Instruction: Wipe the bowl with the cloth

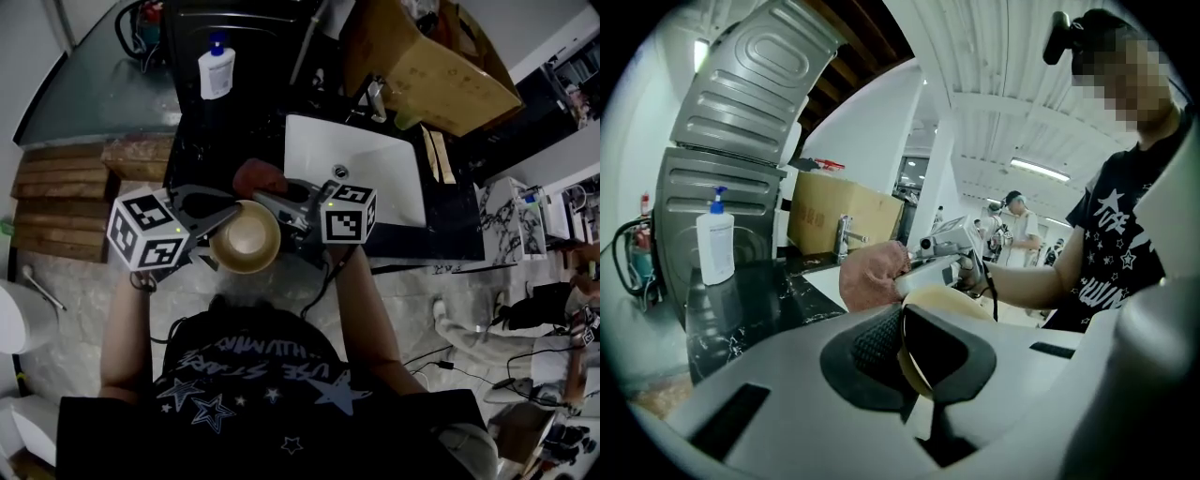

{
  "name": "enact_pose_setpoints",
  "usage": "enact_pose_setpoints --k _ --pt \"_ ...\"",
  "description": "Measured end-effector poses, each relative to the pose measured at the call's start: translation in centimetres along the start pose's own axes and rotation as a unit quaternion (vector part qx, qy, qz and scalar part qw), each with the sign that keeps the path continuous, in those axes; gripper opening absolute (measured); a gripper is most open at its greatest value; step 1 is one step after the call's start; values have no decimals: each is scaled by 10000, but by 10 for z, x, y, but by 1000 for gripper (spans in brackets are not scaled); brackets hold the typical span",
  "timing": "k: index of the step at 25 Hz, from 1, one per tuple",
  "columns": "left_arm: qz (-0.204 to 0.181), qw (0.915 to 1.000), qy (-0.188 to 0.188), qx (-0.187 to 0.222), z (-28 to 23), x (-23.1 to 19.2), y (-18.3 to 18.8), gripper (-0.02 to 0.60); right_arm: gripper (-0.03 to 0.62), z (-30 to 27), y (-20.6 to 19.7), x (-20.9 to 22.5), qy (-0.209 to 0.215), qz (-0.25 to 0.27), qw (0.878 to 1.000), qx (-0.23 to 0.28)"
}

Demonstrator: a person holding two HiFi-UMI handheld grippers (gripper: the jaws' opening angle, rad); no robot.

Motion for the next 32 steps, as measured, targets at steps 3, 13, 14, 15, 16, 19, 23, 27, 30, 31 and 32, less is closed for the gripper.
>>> enact_pose_setpoints --k 3,13,14,15,16,19,23,27,30,31,32 --pt "-19 10000 -46 -14 1 2 -2 20 63 -2 -2 0 69 -54 10000 -4" --pt "573 9932 -367 943 17 2 15 20 63 9 -3 4 49 -59 9986 526" --pt "618 9920 -381 1030 18 2 19 19 63 6 -5 2 138 -43 9985 523" --pt "647 9909 -417 1102 18 3 22 20 63 3 -7 1 225 -47 9983 541" --pt "677 9895 -479 1181 18 4 25 19 63 0 -8 -1 306 -73 9978 584" --pt "831 9831 -633 1502 19 6 34 20 63 -5 -13 -6 593 -171 9949 792" --pt "1002 9772 -511 1800 22 1 45 20 63 -12 -19 -12 905 -217 9910 964" --pt "1252 9715 -377 1975 23 -8 50 18 63 -19 -23 -20 1088 -154 9891 980" --pt "1413 9689 -219 2018 21 -15 49 20 63 -23 -24 -22 1117 -162 9883 1023" --pt "1450 9688 -143 2003 20 -17 49 20 63 -24 -24 -22 1097 -161 9886 1021" --pt "1473 9691 -67 1980 20 -19 48 20 63 -25 -25 -22 1075 -160 9889 1010"
Point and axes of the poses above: the fingertips, and each gripper's own axes: z backward along the fingers, x to its right, y out of its top, the point moved 6 cm from there along z, backward along the fingers, and after that the axes turned 5 degrees about -x, right-handed, at the moved point
